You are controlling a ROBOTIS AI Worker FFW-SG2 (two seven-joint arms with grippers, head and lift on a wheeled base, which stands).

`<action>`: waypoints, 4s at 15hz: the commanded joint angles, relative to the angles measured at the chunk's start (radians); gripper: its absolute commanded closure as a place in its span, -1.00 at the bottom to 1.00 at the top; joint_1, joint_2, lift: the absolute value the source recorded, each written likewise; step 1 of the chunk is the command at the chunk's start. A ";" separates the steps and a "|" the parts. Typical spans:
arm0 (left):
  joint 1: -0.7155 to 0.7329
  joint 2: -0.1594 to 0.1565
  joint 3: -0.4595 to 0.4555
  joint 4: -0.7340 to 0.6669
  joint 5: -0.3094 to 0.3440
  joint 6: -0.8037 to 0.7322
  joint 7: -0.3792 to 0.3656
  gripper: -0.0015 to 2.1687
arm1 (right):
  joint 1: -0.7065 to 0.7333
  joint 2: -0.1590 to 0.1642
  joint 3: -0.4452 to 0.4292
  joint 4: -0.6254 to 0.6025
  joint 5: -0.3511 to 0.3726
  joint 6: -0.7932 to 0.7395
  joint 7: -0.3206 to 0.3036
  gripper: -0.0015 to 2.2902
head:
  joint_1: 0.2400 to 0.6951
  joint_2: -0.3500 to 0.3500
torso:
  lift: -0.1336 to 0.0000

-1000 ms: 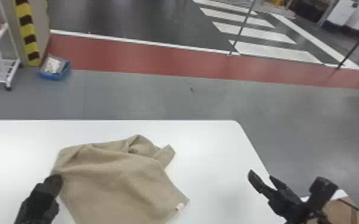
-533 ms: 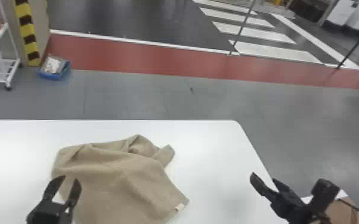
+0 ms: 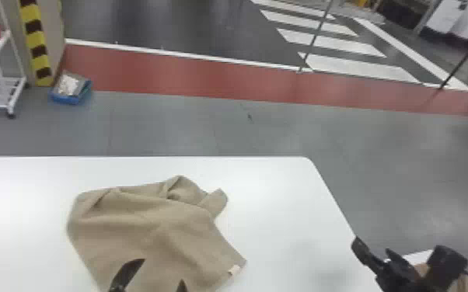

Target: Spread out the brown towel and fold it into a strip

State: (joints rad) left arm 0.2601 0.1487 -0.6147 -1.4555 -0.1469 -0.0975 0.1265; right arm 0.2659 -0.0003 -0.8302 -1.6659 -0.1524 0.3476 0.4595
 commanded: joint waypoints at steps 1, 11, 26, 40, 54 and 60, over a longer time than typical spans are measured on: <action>-0.016 -0.006 -0.073 0.000 -0.052 0.051 -0.011 -0.92 | -0.004 -0.007 -0.044 0.006 0.001 0.014 -0.001 -0.92 | 1.00 -1.00 | 1.00; -0.237 -0.151 -0.309 0.179 -0.079 0.327 0.001 -0.88 | -0.001 0.001 -0.070 0.020 -0.012 0.026 -0.010 -0.92 | 1.00 -1.00 | 1.00; -0.326 -0.151 -0.336 0.300 -0.095 0.348 0.021 0.26 | -0.011 0.001 -0.003 0.023 -0.004 0.026 -0.010 -0.92 | 1.00 -1.00 | 1.00; -0.012 0.028 0.263 -0.388 0.069 0.391 -0.024 0.86 | -0.128 -0.017 0.175 0.012 0.008 0.041 0.245 -0.92 | 1.00 -1.00 | 1.00; -0.021 0.022 0.540 -0.252 0.164 0.250 0.050 0.86 | -0.360 -0.110 0.367 0.425 0.221 -0.330 0.475 -0.87 | 1.00 -0.22 | 1.00; -0.068 0.022 0.483 -0.181 0.155 0.229 0.059 0.86 | -0.447 -0.109 0.474 0.537 0.275 -0.302 0.246 -0.81 | 1.00 -0.24 | 1.00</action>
State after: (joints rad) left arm 0.1991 0.1703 -0.1155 -1.6509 0.0096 0.1415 0.1805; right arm -0.1579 -0.1108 -0.3964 -1.1589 0.1117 0.0329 0.7402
